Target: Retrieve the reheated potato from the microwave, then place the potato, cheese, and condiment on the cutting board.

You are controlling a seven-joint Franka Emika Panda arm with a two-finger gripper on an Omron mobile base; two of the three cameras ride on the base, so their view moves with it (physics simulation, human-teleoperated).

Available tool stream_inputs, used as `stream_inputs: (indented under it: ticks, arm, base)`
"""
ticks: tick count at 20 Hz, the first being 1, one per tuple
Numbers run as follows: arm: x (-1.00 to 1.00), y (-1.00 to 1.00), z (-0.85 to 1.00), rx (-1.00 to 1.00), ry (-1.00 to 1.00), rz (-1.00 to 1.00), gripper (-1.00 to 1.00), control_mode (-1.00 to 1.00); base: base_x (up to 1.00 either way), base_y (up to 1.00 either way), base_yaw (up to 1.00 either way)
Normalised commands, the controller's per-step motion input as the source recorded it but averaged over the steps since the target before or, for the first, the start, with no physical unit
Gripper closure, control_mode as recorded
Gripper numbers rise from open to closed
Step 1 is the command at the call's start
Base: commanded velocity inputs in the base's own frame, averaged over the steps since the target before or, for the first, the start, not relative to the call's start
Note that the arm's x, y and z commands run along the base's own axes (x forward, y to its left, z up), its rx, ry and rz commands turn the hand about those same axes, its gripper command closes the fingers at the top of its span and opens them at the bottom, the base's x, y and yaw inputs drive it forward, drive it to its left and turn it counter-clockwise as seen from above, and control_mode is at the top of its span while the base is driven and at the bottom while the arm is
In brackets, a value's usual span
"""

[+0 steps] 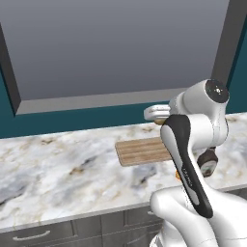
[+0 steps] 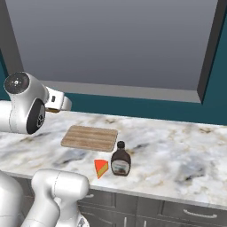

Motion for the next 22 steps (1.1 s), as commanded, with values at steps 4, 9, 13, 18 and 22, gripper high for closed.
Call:
stream_inputs:
  ticks: [4, 9, 13, 18, 22]
  arm:
    - [0.0, 0.0, 0.0, 0.0, 0.0, 0.0, 1.0, -1.0]
    - [0.0, 0.0, 0.0, 0.0, 0.0, 0.0, 1.0, -1.0]
    - [0.0, 0.0, 0.0, 0.0, 0.0, 0.0, 1.0, -1.0]
    - [0.0, 0.0, 0.0, 0.0, 0.0, 0.0, 1.0, -1.0]
    - [0.0, 0.0, 0.0, 0.0, 0.0, 0.0, 1.0, -1.0]
  base:
    - [0.0, 0.0, 0.0]
    - [0.0, 0.0, 0.0]
    - [0.0, 0.0, 0.0]
    - [0.0, 0.0, 0.0]
    - [0.0, 0.0, 0.0]
